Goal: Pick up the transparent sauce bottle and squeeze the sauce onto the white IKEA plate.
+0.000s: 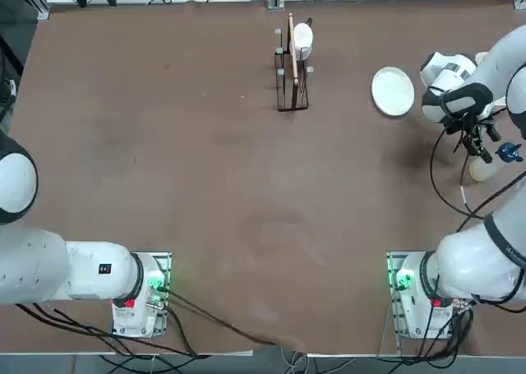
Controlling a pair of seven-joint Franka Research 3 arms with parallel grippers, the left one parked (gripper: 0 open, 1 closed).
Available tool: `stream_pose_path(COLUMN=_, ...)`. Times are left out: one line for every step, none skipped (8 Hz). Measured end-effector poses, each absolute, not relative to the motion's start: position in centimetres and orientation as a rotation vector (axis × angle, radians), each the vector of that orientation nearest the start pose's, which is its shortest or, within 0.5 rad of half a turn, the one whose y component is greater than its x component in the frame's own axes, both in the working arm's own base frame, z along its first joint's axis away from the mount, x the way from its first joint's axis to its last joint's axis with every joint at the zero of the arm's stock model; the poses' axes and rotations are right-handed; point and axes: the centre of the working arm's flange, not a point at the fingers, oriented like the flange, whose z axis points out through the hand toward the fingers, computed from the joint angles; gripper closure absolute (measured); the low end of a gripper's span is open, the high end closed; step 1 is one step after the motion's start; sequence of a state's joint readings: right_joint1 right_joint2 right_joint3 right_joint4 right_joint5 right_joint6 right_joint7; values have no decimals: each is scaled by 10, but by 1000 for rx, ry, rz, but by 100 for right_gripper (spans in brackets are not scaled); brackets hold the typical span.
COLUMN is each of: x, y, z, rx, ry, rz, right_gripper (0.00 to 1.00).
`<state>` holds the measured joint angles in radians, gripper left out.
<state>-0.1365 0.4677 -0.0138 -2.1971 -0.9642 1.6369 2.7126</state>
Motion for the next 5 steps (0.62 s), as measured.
stream_pose_path(x=435, y=-155, z=163, rx=854, ry=-1734, rz=595, right_gripper=0)
stream_pose_path(x=431, y=-162, z=161, rx=853, ry=-1732, rz=610, right_gripper=0)
stream_pose_path(x=426, y=-171, z=158, rx=859, ry=-1729, rz=617, right_gripper=0)
stream_pose_path(x=420, y=-178, z=155, rx=860, ry=-1728, rz=611, right_gripper=0)
stream_pose_path(x=413, y=-182, z=152, rx=858, ry=-1725, rz=605, right_gripper=0)
